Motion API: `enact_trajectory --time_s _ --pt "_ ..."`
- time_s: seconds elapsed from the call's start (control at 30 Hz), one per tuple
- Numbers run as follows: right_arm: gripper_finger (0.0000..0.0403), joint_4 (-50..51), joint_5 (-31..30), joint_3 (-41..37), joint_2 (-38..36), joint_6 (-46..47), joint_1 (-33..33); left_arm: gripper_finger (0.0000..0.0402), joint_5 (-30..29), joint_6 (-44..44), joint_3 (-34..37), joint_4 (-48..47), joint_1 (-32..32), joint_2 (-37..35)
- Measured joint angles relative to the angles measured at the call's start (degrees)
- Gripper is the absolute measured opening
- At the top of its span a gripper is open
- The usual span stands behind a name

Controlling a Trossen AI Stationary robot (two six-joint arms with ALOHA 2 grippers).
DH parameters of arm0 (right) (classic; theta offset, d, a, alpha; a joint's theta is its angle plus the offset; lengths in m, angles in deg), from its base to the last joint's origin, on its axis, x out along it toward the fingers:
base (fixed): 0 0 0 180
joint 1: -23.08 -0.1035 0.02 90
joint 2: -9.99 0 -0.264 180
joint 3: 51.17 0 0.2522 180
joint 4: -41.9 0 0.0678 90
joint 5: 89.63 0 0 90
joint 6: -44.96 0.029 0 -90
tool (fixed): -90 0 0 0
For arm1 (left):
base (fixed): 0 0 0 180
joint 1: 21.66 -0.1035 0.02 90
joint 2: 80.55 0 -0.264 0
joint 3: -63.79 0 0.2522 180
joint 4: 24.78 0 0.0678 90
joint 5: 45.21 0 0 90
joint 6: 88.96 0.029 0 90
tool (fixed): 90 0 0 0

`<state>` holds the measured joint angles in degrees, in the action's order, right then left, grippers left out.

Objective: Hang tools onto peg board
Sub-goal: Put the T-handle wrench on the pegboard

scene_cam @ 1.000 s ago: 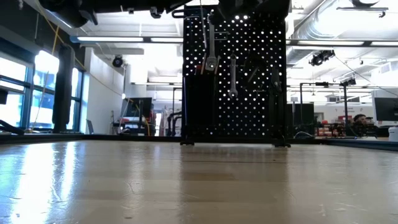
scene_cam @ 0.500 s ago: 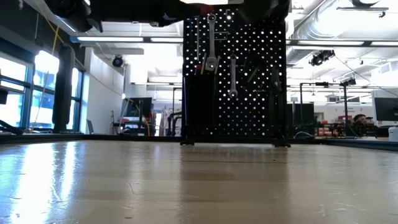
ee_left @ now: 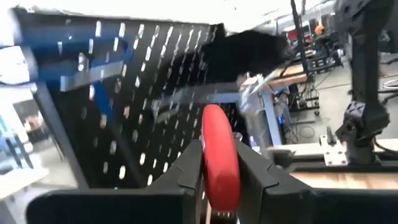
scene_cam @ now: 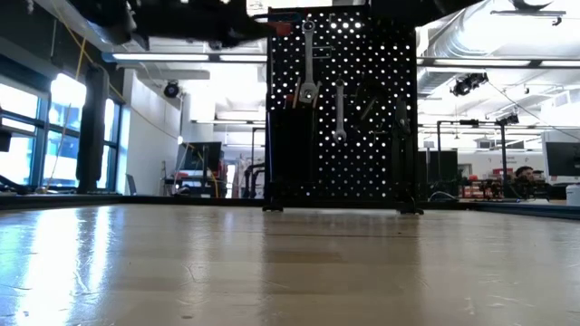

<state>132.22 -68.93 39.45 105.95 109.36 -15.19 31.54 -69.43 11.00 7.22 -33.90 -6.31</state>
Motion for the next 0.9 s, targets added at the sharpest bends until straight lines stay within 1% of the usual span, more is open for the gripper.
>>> enact_trajectory --time_s 0.13,0.17,0.37,0.6,0.9 --pt "0.0154 0.57 -0.11 0.00 0.00 2.02 -1.23 0.0045 5.79 -5.11 0.02 1.35 -4.23 3.66" --pt "0.0154 0.57 -0.11 0.00 0.00 2.03 -1.37 0.0045 6.41 -5.88 0.04 2.15 -4.87 4.62" --pt "0.0154 0.59 0.55 0.00 0.00 2.23 -1.68 0.0045 6.76 -6.42 0.07 6.14 -6.20 7.53" --pt "0.0154 0.61 0.09 0.00 0.00 2.12 -1.65 0.0045 8.23 -8.30 0.07 5.23 -7.76 8.39" --pt "0.0154 0.55 -0.52 0.00 0.00 2.64 -1.65 0.0048 9.22 -12.21 0.07 6.05 -9.36 12.22"
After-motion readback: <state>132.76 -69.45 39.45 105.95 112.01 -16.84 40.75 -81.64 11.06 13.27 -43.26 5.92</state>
